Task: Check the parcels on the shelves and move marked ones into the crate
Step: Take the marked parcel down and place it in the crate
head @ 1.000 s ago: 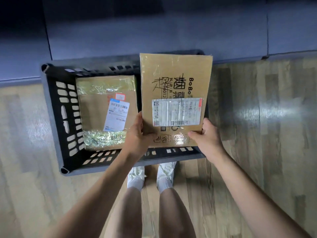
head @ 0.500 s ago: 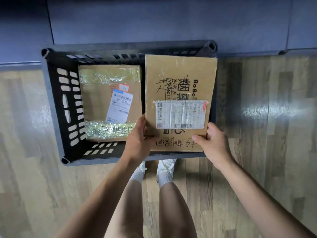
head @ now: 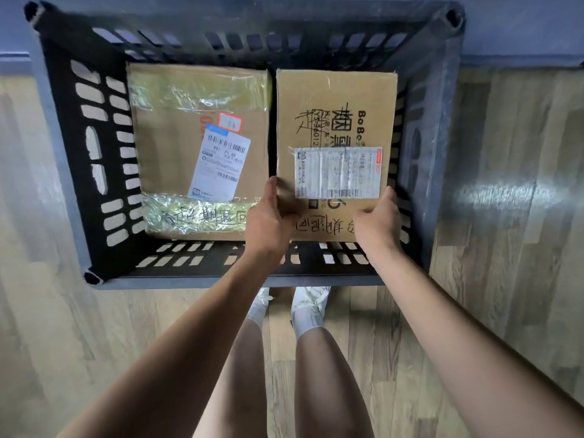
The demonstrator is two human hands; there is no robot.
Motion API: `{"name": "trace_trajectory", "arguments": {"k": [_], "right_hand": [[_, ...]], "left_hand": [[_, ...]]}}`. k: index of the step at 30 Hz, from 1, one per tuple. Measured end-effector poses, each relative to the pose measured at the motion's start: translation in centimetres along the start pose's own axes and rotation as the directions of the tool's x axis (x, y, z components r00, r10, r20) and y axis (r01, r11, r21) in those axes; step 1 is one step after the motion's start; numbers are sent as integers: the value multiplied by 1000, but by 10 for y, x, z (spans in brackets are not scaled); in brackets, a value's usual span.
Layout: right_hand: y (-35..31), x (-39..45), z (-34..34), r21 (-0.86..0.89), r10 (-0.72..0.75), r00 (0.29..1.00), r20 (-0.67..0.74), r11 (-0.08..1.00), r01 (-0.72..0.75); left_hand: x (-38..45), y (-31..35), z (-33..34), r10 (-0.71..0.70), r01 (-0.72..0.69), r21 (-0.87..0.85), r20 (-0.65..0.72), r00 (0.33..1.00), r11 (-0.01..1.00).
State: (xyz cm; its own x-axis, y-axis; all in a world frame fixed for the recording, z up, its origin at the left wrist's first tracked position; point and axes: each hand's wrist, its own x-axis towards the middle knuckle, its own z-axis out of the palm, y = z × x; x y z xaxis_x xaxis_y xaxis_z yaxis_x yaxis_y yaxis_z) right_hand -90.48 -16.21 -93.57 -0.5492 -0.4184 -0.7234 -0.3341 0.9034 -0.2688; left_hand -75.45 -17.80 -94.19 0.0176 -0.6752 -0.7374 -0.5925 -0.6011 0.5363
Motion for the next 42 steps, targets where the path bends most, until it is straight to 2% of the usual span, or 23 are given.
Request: {"name": "trace_trajectory", "arguments": {"k": [6, 11, 18, 23, 28, 31, 33, 35, 37, 42], "right_hand": [[11, 17, 15, -60, 17, 1000, 18, 998, -16], [14, 30, 22, -124, 18, 999, 41, 992, -13], [17, 36, 26, -139, 24, 997, 74, 990, -14], [25, 40, 35, -86, 70, 987, 148, 995, -57], [29, 40, 38, -158, 76, 978, 194, 986, -45], [27, 34, 36, -210, 51, 964, 263, 978, 6], [25, 27, 36, -279, -10, 950, 311, 955, 101], [26, 22, 36, -391, -90, 939, 332, 893, 224], [26, 21, 38, -482, -162, 918, 362, 810, 333], [22, 25, 41, -558, -117, 901, 418, 749, 356]], "left_hand": [[22, -5, 9, 78, -70, 179, -35, 996, 981], [37, -24, 24, 35, -29, 355, -11, 999, 934], [37, -8, 31, -59, 1, 464, 110, 992, 886], [41, 11, 33, -231, 89, 477, 247, 941, 874], [42, 10, 33, -275, 141, 402, 299, 914, 905], [35, 6, 33, -258, 73, 453, 363, 895, 889], [33, -2, 35, -188, -45, 532, 376, 908, 846], [31, -10, 39, -75, -187, 611, 377, 923, 770], [30, -15, 41, -23, -250, 633, 391, 920, 733], [33, -26, 47, -50, -323, 699, 456, 889, 638]]}}
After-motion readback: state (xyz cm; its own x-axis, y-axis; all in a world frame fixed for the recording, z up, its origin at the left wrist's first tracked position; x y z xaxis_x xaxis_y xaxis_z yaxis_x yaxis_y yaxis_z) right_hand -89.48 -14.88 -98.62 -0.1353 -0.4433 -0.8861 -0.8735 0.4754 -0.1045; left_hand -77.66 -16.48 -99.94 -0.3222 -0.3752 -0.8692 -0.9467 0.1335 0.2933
